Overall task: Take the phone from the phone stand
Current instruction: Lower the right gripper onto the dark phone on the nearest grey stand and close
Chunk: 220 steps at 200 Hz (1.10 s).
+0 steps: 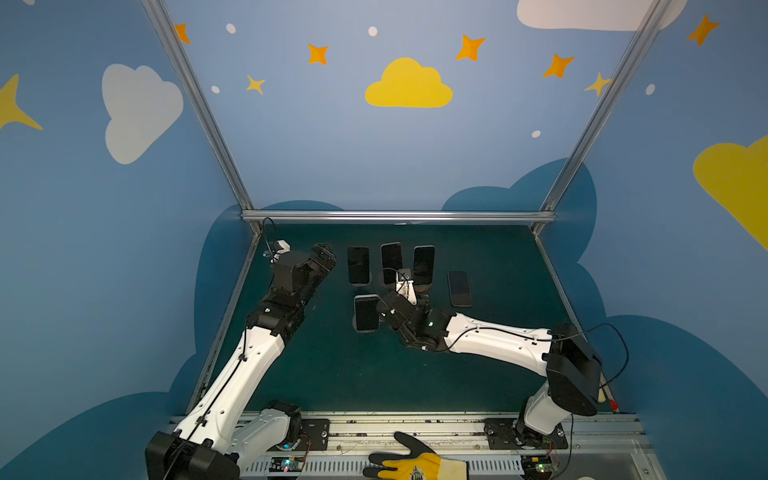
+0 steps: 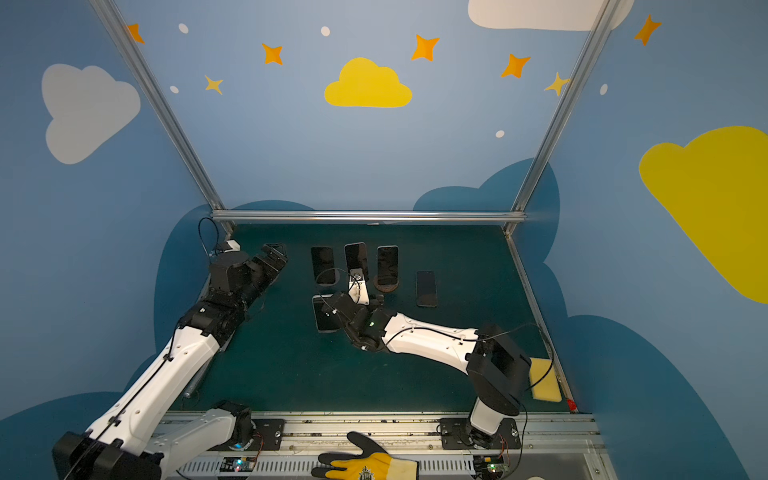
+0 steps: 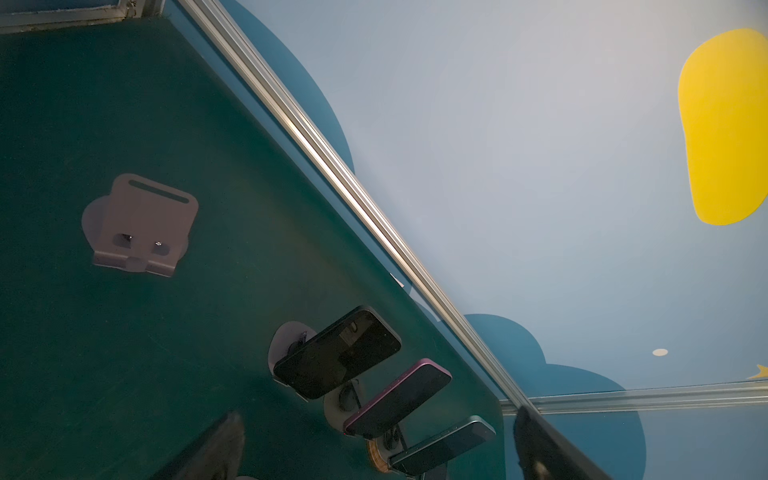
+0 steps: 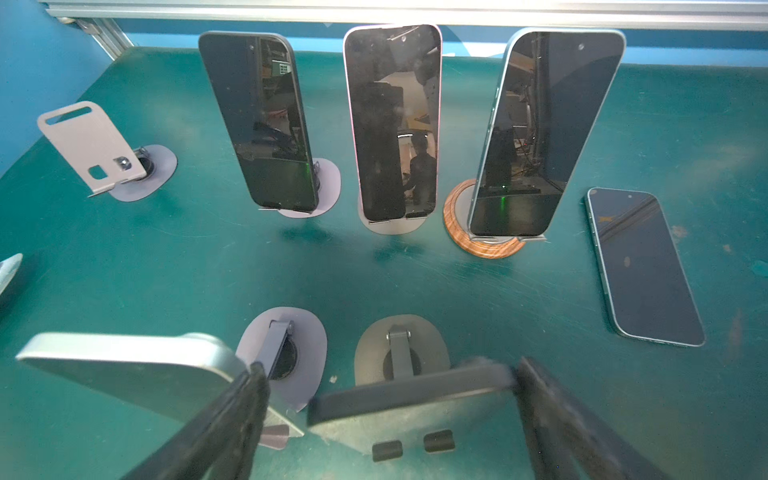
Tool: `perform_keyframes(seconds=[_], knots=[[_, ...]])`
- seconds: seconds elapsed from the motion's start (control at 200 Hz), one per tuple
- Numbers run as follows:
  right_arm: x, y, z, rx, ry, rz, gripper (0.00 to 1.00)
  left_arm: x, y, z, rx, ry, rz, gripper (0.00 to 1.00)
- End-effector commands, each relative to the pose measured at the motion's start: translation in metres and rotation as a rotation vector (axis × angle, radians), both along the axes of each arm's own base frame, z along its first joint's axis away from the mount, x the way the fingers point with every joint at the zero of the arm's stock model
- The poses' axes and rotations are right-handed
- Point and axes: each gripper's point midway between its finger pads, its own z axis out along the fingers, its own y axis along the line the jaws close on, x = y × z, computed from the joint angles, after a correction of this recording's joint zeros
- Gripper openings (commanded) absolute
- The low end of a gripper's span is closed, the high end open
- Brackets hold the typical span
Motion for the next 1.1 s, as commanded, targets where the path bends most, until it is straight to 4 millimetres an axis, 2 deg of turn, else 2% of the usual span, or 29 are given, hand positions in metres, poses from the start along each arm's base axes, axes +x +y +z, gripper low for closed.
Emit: perform_keyframes(seconds=[0.0,0.626,0.851,1.096], knots=[[-0.002,0.0,-0.007,0.005,0.01,0.016,0.92,0.002,0.001,0.005,-0.015,-0.017,-0.001,1.0],[-0.007,-0.012,-0.002,-0.045,0.003,0.087,0.93,0.005,-0.007,0.005,-0.03,-0.019,-0.042,1.0],[-0.007,-0.001,-0.004,0.03,0.017,0.172,0.93,0.006,-0.01,0.004,-0.032,-0.024,-0.056,1.0],[-0.003,-0.003,-0.007,0.033,0.015,0.158,0.93,0.006,-0.012,0.007,-0.033,-0.036,-0.069,1.0]])
